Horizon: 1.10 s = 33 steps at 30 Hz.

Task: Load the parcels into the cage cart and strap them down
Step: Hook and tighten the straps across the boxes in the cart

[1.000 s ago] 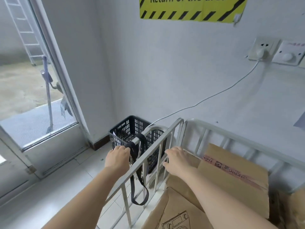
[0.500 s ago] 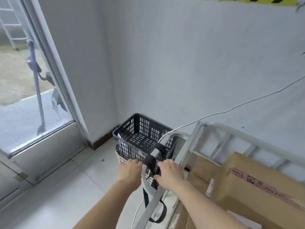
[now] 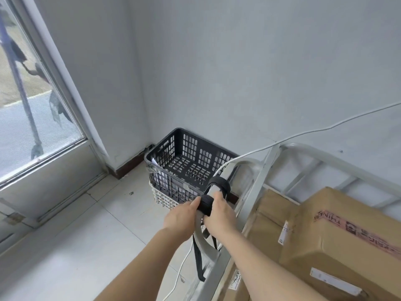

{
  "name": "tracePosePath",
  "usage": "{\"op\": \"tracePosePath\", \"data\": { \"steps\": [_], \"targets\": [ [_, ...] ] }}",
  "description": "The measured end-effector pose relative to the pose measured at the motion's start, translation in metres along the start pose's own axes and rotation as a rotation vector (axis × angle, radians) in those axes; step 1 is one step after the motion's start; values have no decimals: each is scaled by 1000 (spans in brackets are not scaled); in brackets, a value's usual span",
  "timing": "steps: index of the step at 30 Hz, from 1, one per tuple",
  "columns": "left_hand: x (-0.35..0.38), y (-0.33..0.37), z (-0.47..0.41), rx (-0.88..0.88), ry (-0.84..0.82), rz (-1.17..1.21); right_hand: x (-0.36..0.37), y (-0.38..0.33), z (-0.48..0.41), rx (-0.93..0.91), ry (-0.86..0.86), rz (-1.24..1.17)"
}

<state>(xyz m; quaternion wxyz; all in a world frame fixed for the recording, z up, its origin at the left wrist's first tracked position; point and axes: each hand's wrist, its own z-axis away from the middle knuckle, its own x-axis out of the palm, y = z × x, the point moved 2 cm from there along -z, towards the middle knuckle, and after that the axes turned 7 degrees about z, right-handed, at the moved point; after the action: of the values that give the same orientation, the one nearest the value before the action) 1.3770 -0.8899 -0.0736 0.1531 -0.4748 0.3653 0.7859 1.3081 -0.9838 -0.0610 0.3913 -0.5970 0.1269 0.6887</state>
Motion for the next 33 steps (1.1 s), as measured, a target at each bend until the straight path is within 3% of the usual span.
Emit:
{"op": "tracePosePath", "data": {
  "steps": [5,8,17,22,27,33],
  "targets": [
    [-3,3,-1,-16,7,180,-7,0,7,-72,-44,-169],
    [-12,7,4,-37,59,272,-27,-5,12,-109,40,-323],
    [-53,33,20,-75,339,734,-122,-29,43,-269,289,-605],
    [-101,66,35,22,584,922,-175,-23,68,-304,437,-710],
    [-139,95,48,61,766,1058,-196,-4,87,-303,520,-672],
    [-183,134,87,97,897,1398,-202,22,111,-301,509,-418]
  ]
}}
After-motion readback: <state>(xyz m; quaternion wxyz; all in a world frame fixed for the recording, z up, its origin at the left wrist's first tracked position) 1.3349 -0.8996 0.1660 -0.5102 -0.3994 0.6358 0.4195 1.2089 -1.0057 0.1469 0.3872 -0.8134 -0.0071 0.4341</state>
